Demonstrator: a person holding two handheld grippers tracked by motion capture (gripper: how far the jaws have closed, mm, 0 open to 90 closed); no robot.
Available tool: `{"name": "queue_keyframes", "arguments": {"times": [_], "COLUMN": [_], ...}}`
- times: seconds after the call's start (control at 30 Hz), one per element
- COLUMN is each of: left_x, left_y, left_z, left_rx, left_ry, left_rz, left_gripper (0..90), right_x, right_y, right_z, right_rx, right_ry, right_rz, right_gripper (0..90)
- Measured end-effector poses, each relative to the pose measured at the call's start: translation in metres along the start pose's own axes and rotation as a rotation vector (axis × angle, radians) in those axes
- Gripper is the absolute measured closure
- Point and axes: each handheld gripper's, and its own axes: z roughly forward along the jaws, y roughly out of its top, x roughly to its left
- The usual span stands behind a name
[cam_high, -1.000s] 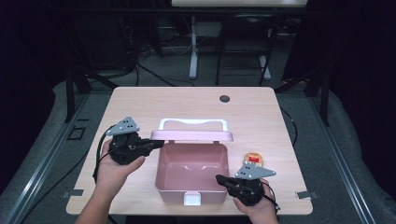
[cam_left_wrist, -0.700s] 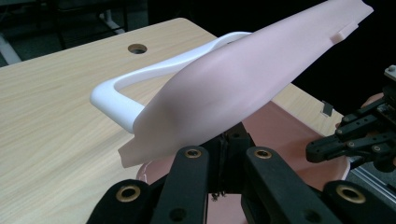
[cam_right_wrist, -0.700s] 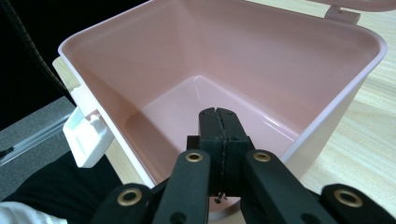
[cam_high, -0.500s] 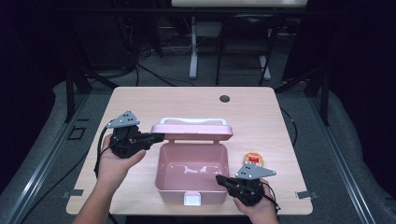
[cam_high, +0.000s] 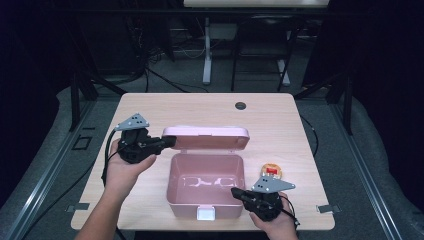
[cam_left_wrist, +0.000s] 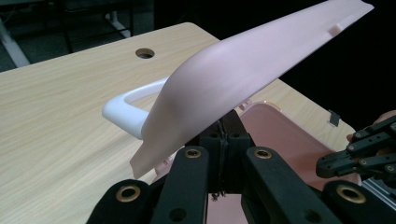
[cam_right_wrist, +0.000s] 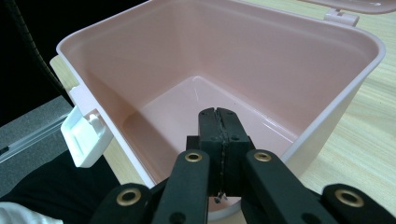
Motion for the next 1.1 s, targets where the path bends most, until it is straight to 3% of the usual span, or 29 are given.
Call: {"name": "queue_keyframes", "arguments": {"times": [1.1], "left_x": [0.0068], "left_y": [0.0086], "left_z": [0.0063], "left_rx": [-0.009], "left_ry": [0.033], "left_rz": [-0.012], "left_gripper": [89.5], "right_x": [-0.0014], "right_y": [-0.0006], "right_z": [-0.0002], "right_rx": [-0.006], "right_ry": [0.013], "right_rz": [0.007], "right_gripper": [90.0]}}
